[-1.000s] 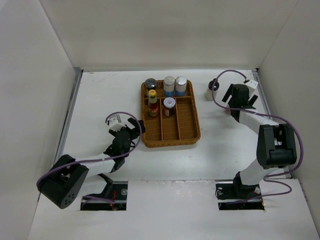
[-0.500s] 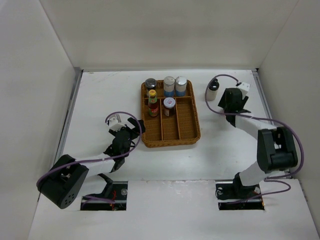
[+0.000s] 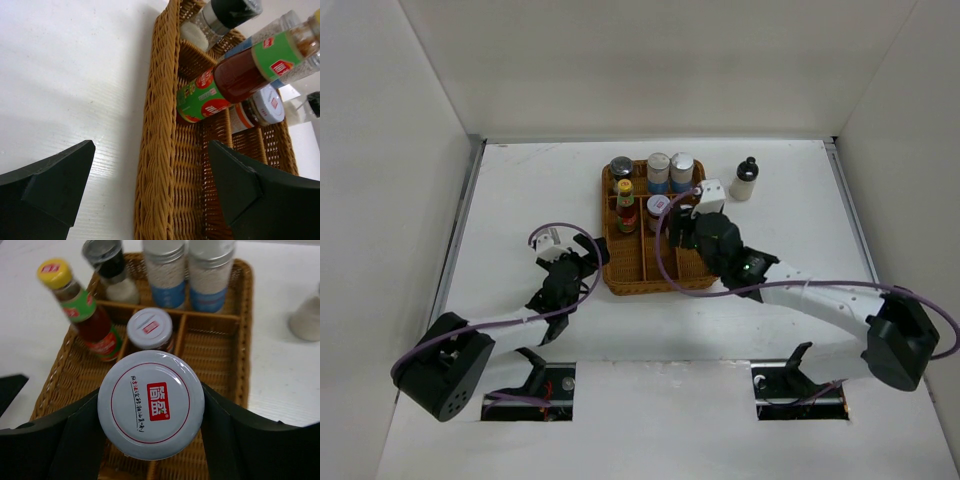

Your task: Organize the condiment bottles

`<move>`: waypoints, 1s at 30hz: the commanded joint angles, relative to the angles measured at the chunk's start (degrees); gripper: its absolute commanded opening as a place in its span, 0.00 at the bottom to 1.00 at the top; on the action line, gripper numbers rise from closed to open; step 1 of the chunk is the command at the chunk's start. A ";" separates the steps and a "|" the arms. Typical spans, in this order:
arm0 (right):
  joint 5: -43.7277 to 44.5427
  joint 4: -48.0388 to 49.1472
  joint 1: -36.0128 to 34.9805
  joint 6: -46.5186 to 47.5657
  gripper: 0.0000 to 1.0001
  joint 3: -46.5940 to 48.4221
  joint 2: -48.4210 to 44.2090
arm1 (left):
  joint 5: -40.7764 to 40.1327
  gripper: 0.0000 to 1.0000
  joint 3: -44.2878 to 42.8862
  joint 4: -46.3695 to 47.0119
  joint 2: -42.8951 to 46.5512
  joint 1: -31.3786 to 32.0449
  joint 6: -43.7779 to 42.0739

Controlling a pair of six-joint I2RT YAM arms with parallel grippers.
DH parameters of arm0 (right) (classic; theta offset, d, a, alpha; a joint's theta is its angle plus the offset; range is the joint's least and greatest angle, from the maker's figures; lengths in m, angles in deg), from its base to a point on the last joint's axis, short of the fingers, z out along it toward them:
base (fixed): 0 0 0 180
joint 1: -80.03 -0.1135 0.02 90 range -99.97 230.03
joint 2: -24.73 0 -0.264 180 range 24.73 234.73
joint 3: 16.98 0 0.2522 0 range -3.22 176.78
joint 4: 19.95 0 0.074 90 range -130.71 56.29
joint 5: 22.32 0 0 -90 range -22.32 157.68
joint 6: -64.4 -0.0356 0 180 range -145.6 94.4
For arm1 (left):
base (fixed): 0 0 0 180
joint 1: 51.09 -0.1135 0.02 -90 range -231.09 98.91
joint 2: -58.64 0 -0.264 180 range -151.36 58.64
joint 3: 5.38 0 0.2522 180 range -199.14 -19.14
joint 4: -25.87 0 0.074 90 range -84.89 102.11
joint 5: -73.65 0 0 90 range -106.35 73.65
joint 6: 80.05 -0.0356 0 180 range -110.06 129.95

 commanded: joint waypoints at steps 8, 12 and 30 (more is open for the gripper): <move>-1.93 7.22 -7.18 -1.73 0.59 5.26 10.43 | 0.47 1.00 -1.25 3.07 0.89 -0.81 0.55; -2.03 8.97 -7.80 -2.70 0.59 4.73 14.39 | 0.47 1.00 -1.07 2.98 1.58 -0.81 0.64; 1.84 5.64 0.35 -2.35 1.00 2.27 4.13 | 1.08 1.00 -1.25 3.07 0.88 -0.72 0.73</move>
